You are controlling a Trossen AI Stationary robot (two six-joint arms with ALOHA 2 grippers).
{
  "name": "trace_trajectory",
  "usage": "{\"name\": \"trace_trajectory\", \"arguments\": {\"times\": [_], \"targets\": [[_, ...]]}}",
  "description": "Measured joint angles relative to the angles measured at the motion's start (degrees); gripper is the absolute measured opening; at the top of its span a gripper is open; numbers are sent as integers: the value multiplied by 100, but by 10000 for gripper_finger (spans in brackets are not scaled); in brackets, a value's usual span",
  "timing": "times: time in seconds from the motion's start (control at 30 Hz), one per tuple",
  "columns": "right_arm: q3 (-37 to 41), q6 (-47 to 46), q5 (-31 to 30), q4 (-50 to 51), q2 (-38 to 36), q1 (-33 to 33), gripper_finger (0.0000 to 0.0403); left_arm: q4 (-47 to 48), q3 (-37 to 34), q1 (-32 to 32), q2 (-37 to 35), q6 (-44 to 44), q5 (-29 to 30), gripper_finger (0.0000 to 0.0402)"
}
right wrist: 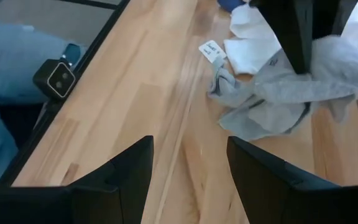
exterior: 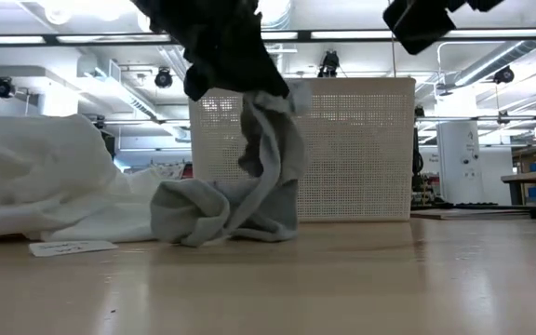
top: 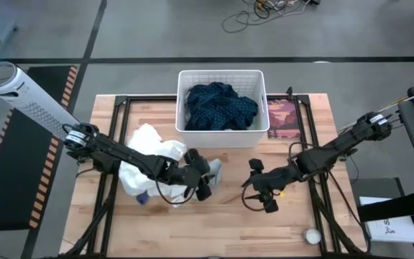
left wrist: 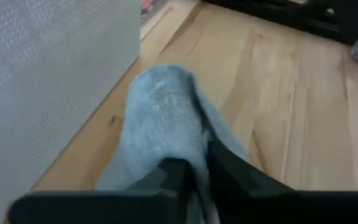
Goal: Sort clothes
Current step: Move the gray socks to the center of the table, then put the light blue sock from the middle left into the laundry bin
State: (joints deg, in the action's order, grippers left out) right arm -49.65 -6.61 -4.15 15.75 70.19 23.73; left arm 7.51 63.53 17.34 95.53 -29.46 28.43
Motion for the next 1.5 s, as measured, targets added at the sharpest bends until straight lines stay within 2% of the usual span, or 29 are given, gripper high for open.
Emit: {"name": "trace_trajectory", "arguments": {"times": [0.1, 0.23, 0.37, 0.5, 0.63, 0.73, 1.03, 1.27, 1.33, 1.5], "targets": [[88, -180, -238, -59, 3, 156, 190, -41, 5, -15, -10, 303, -78, 93], [118, -283, -389, -109, 11, 327, 190, 372, 237, -13, -22, 362, -291, 164], [118, -216, -403, -184, 9, 409, 190, 1634, 824, 92, -27, 87, -560, 228], [118, -46, -408, -194, 9, 415, 190, 3051, 1440, 387, -24, -427, -573, 258], [118, 151, -495, -270, 13, 415, 190, 4240, 1836, 863, -22, -1361, -568, 256], [118, 239, -496, -272, 15, 415, 190, 4776, 1828, 1413, -20, -2273, -575, 241], [118, 522, -496, -278, 16, 415, 190, 4894, 1058, 2904, -15, -5645, -567, 208], [116, 767, -502, -491, 17, 411, 190, 5373, 208, 3495, -11, -8032, -1629, 199], [116, 822, -502, -550, 17, 411, 190, 5400, -13, 3597, -11, -8460, -1871, 196], [116, 855, -500, -577, 18, 402, 190, 5381, -425, 3682, -11, -8859, -1902, 185]]}}
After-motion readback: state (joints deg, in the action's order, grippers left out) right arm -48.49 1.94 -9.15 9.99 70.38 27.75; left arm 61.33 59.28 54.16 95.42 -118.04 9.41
